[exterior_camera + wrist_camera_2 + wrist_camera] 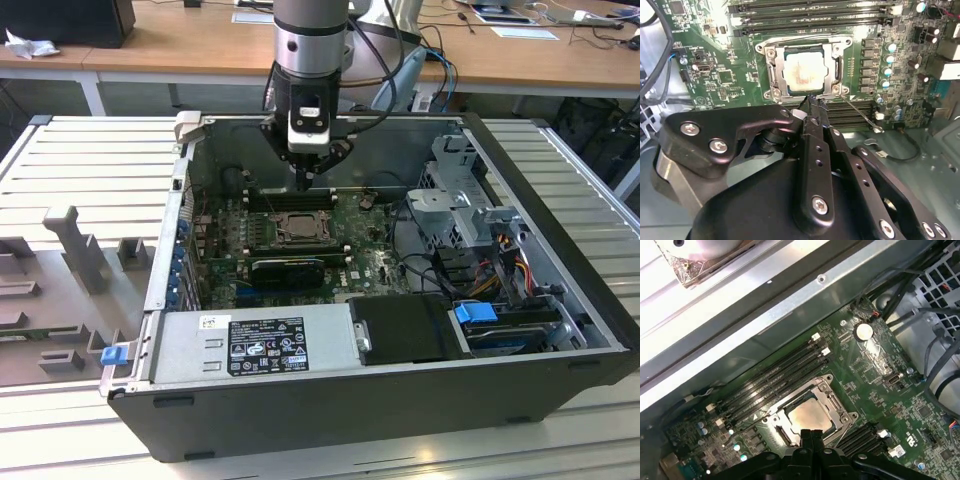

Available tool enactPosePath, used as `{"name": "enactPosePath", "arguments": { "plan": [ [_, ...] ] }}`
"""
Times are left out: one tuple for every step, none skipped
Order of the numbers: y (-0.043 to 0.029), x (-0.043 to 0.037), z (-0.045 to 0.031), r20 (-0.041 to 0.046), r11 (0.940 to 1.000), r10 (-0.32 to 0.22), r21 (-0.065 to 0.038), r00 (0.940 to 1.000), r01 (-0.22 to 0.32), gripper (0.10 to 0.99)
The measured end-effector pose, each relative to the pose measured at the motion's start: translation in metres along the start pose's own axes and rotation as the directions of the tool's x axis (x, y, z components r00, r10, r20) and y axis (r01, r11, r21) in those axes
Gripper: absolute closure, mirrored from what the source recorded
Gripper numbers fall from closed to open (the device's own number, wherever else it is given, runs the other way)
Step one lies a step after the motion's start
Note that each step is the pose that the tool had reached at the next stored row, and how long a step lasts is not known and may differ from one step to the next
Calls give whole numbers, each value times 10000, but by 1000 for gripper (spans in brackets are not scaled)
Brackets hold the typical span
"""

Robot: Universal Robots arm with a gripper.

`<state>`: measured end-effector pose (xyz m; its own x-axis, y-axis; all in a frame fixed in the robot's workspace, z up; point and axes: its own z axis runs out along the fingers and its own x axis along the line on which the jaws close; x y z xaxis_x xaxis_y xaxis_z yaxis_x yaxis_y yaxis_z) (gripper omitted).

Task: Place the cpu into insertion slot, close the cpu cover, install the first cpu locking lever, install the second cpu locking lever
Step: 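Install the first cpu locking lever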

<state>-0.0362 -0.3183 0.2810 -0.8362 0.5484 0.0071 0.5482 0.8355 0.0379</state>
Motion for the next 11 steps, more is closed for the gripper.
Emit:
{"name": "enactPosePath", "arguments": {
  "plan": [
    [0,0,0,-3,10000,-67,1,10000,67,980],
    [0,0,0,-5,9999,-122,1,9999,122,980],
    [0,0,0,-8,9998,-207,1,9998,207,980],
    [0,0,0,-10,9997,-252,2,9997,252,980],
    [0,0,0,-11,9996,-297,2,9996,297,980],
    [0,0,0,-14,9994,-349,2,9994,349,980],
    [0,0,0,-15,9993,-386,3,9993,386,980],
    [0,0,0,-17,9990,-438,3,9990,438,980],
    [0,0,0,-19,9988,-480,3,9988,480,980],
    [0,0,0,-22,9984,-557,4,9984,557,980],
    [0,0,0,-25,9980,-624,3,9980,624,980]
  ]
}}
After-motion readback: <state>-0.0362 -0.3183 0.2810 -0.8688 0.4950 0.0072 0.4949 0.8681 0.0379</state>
